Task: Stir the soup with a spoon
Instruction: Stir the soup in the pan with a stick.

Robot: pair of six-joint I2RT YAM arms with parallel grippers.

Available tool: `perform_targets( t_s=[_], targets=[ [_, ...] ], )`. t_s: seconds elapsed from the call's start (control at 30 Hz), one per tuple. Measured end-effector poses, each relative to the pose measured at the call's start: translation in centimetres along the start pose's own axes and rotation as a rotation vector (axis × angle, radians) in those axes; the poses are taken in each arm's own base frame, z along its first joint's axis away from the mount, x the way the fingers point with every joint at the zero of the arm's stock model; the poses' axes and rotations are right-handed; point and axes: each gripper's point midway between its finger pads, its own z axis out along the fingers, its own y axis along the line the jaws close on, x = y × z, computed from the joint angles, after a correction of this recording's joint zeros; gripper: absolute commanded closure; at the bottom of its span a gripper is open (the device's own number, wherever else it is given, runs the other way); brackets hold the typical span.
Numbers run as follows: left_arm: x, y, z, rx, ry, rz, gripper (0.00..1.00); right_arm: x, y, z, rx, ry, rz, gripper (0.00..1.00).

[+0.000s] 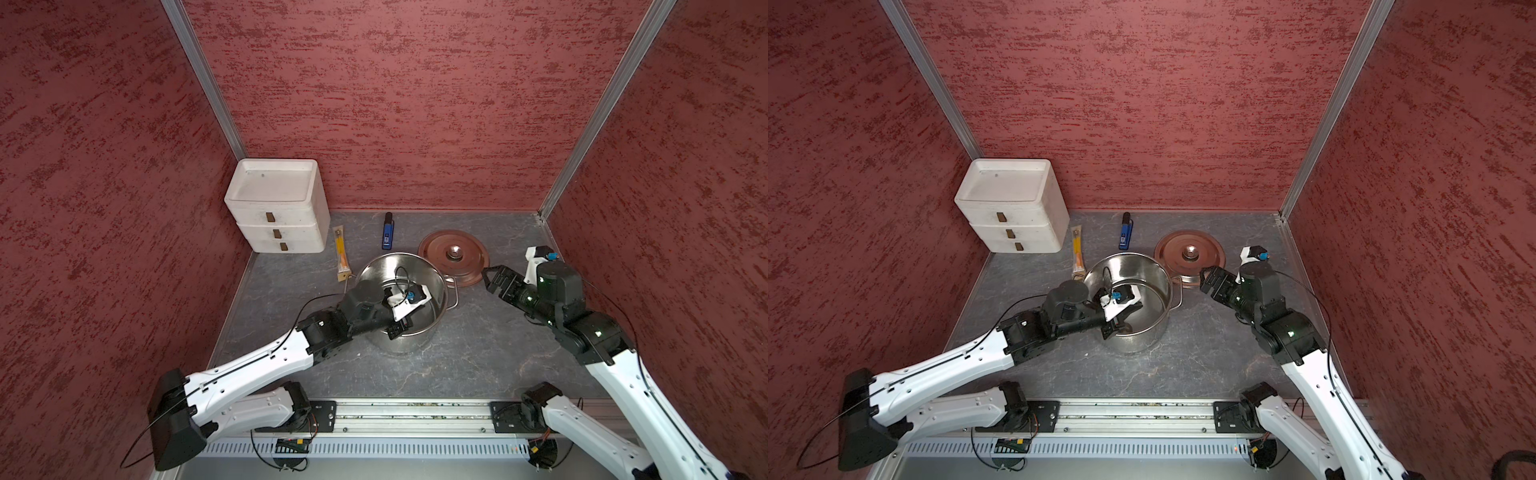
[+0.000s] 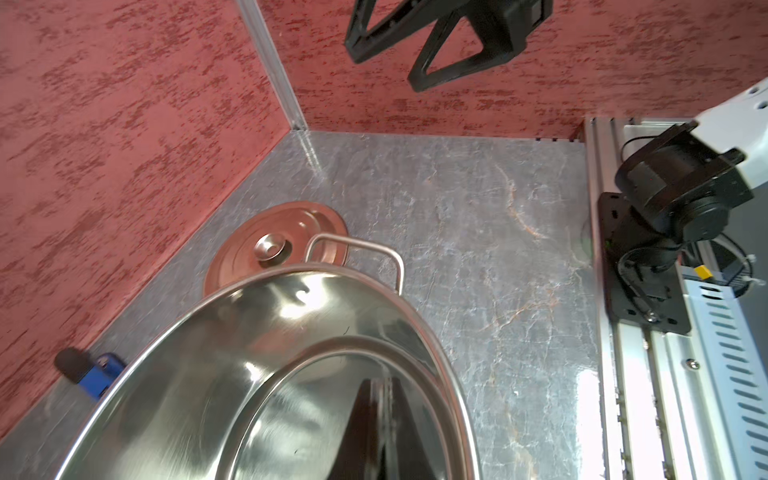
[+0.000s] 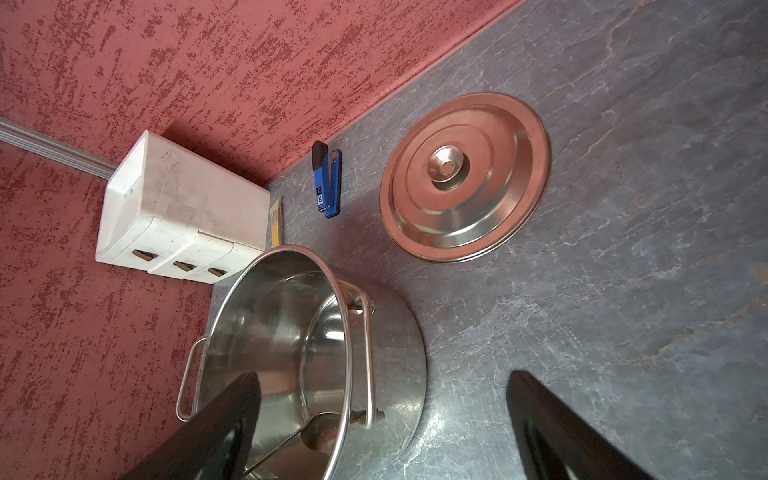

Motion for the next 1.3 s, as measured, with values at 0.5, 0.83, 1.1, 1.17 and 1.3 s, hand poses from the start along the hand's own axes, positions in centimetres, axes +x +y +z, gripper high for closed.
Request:
perform_targets(
  t_s=[0.5,0.83,1.1,1.17,1.3],
  targets=[
    [3.9,12.9,-0.7,-0.345,0.05,-0.199,1.0,0.2,0.2,0.3,-0.008,0.015,0.0,0.03],
    [1.5,18.3,4.6,-0.356,0.052,-0.213,1.0,0.0,0.3,-1.0,-0.026,-0.012,0.0,0.02],
    [-2.2,16.7,8.8,-0.215,-0.007,-0.157,1.0,-0.2,0.1,-2.0,-0.028,-0.031,0.001,0.01],
    [-3.0,15.4,9.8,-0.173,-0.017,-0.134,1.0,-0.2,0.0,-2.0,-0.027,-0.034,0.001,0.02],
    [-4.1,12.1,11.5,-0.087,-0.028,-0.091,1.0,-0.2,0.0,-2.1,-0.028,-0.035,0.001,0.02]
  ],
)
